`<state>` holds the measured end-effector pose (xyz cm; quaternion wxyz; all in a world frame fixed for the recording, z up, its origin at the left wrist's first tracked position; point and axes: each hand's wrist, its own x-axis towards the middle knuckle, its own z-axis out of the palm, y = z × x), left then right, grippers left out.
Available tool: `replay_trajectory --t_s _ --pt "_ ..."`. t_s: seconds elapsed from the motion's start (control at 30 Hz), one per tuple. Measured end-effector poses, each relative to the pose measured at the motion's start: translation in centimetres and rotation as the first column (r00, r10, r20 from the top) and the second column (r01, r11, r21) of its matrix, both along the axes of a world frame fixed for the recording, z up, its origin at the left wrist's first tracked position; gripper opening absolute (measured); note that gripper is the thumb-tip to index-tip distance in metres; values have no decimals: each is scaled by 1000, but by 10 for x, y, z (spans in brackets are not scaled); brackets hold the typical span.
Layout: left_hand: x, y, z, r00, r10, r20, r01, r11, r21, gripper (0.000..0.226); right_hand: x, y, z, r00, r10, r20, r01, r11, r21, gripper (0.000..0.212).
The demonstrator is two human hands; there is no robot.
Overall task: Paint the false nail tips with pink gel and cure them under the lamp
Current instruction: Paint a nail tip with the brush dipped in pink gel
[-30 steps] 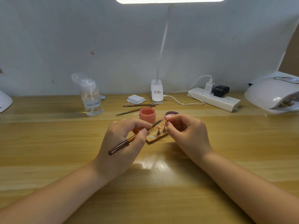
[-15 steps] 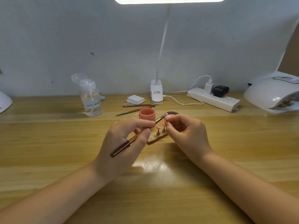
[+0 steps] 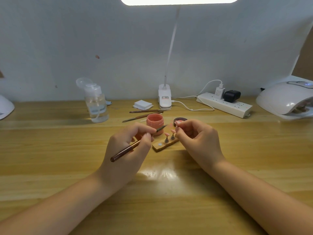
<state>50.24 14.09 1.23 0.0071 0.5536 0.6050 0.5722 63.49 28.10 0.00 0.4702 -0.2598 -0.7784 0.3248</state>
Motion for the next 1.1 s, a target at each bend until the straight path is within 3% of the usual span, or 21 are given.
replay_trajectory --t_s 0.2,0.37,0.63,0.87,1.1 --pt "0 6 -9 958 17 287 -31 998 46 20 -12 -18 3 984 74 160 -72 997 -17 6" --pt "-5 11 -13 916 68 396 -92 995 44 13 -26 -25 -2 928 -36 371 0 995 95 6" --pt "-6 13 -13 913 93 397 -103 995 2 16 -27 -14 -7 861 -148 487 89 986 143 17" --pt "-7 11 -13 924 82 374 -89 996 1 16 -21 -14 -4 812 -128 569 18 981 194 27" --pt "-8 9 -12 913 76 401 -86 996 7 17 4 -4 16 840 -181 512 44 962 268 35"
